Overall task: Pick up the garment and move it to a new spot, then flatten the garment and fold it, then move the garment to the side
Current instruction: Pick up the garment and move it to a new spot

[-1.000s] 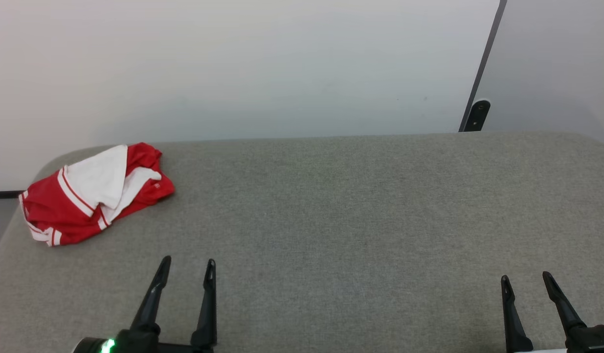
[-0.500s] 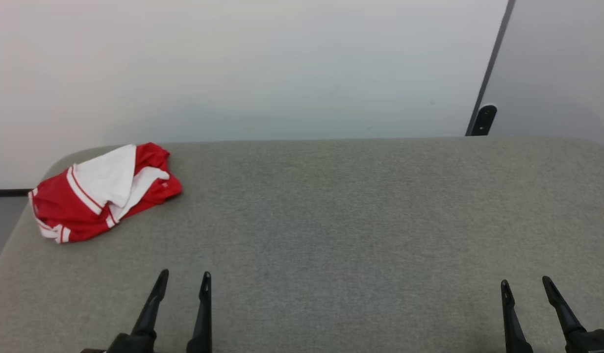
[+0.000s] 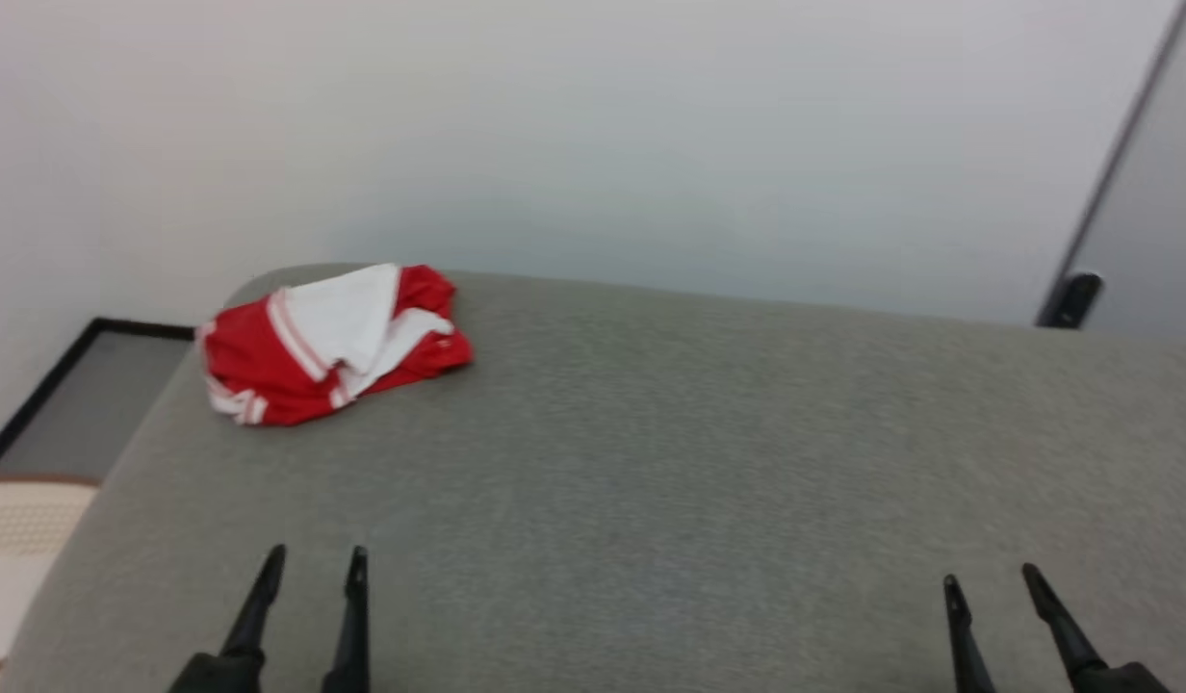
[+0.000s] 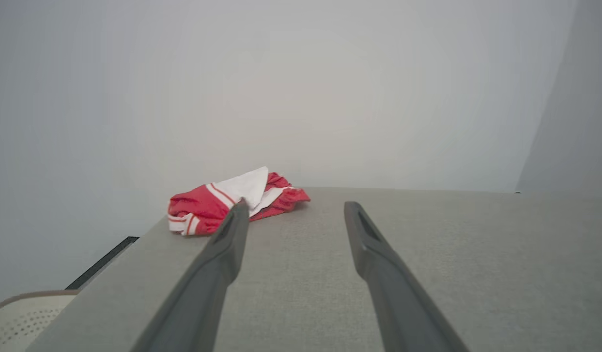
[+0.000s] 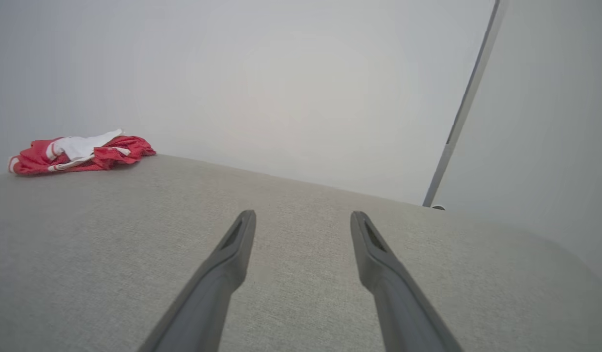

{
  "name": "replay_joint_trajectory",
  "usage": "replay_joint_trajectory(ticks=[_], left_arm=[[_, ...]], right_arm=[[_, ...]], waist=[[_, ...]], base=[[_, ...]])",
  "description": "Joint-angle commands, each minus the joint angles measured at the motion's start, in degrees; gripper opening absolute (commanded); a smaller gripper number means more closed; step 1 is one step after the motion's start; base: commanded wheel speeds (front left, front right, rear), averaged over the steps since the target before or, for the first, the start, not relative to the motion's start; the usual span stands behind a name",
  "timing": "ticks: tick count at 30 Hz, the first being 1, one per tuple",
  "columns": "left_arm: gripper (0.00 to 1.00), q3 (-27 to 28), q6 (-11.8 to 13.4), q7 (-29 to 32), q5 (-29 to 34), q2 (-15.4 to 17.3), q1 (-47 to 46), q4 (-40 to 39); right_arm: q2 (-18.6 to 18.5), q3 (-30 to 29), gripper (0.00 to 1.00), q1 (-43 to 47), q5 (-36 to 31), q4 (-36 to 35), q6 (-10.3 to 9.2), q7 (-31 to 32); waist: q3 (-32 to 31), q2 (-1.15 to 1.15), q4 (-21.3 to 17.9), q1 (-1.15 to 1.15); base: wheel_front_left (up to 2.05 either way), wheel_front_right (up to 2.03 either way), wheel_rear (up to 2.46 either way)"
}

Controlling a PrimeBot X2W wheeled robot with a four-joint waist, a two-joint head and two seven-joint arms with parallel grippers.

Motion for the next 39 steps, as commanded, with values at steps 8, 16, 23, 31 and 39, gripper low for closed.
replay_joint_trajectory(ticks=[8,16,23,31,39], left_arm=[[1.00,4.54,0.15,-0.04,0.28,1.62,0.78,0.46],[1.00,7.42,0.67,-0.04,-0.66,0.49,1.08,-0.53],[1.00,5.91,-0.23,-0.04,-2.40,0.76,-2.52,3.17],[1.00,-2.28,-0.66,4.87,-11.02,7.58,-17.60,11.15],[1.00,-8.68,-0.69,19.06,-24.52,15.33,-39.33,15.09]], right_arm=[[0.00,6.16,1.00,-1.70,2.20,1.22,0.03,-0.07],[-0.02,9.80,1.00,-5.11,2.78,2.66,0.03,-0.08],[-0.02,8.55,1.00,-4.60,1.77,3.31,0.03,-0.07],[-0.05,5.90,1.00,-4.22,-1.88,1.01,0.03,-0.07],[-0.29,2.85,1.00,-8.32,-7.79,-3.06,0.03,-0.06]], waist=[[-2.51,0.00,13.39,0.00],[-1.00,0.00,15.33,0.00],[-0.91,0.00,15.08,0.00],[5.24,0.00,11.52,0.00],[18.23,0.00,7.98,0.00]], base=[[0.00,0.00,0.00],[0.00,0.00,0.00],[0.00,0.00,0.00],[0.00,0.00,0.00],[0.00,0.00,0.00]])
